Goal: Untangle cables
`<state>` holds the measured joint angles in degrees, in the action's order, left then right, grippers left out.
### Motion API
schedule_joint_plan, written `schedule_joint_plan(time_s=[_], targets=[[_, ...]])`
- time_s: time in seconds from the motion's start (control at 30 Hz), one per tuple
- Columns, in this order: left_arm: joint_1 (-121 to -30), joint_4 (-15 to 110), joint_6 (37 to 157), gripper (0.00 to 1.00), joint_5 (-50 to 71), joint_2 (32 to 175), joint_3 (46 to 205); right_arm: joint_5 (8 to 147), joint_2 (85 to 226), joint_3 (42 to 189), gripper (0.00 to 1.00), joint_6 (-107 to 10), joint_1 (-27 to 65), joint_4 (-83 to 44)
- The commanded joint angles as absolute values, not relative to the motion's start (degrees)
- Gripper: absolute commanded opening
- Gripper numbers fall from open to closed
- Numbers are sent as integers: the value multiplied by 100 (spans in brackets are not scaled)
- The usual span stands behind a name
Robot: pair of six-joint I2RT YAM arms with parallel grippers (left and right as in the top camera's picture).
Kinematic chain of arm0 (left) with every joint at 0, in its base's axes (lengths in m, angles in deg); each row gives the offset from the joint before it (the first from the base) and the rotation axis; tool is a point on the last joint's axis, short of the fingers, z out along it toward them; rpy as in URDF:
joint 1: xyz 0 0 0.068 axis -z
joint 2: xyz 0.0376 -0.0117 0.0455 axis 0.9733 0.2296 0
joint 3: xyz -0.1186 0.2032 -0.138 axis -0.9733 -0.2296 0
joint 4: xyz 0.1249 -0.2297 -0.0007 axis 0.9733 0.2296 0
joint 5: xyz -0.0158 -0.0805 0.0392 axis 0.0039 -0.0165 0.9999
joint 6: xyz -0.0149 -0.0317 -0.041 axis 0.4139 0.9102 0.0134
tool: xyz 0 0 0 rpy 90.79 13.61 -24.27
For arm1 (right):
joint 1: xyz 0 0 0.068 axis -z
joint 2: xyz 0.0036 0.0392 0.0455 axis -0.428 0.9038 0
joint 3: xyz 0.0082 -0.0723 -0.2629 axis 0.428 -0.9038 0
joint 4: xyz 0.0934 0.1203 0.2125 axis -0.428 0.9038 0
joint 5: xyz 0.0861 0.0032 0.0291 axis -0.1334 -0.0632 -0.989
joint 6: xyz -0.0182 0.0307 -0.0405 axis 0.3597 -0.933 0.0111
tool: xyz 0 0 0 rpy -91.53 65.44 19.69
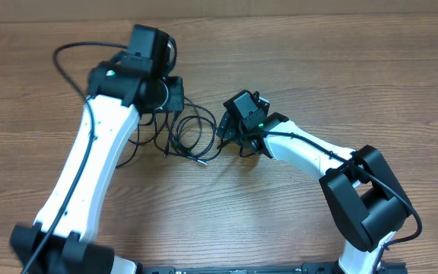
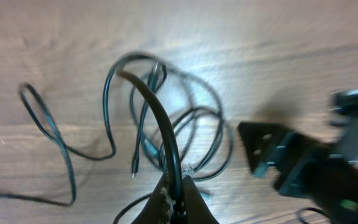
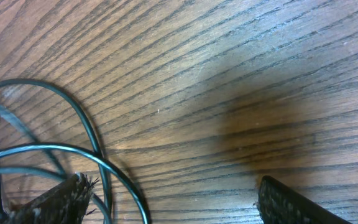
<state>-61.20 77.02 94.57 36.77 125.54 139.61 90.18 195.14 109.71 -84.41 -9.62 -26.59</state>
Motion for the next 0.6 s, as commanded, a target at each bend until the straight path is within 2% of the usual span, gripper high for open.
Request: schedule_joint_plan(time_s=[0.0, 0.57], targets=[[-6122, 7543, 9348, 4, 3573, 11815, 14374, 9075, 19538, 10945, 84, -8467, -975, -2676], [-6122, 6625, 9374, 4, 3577, 9002, 14440, 9075, 19538, 10945, 85, -8467, -975, -2672]])
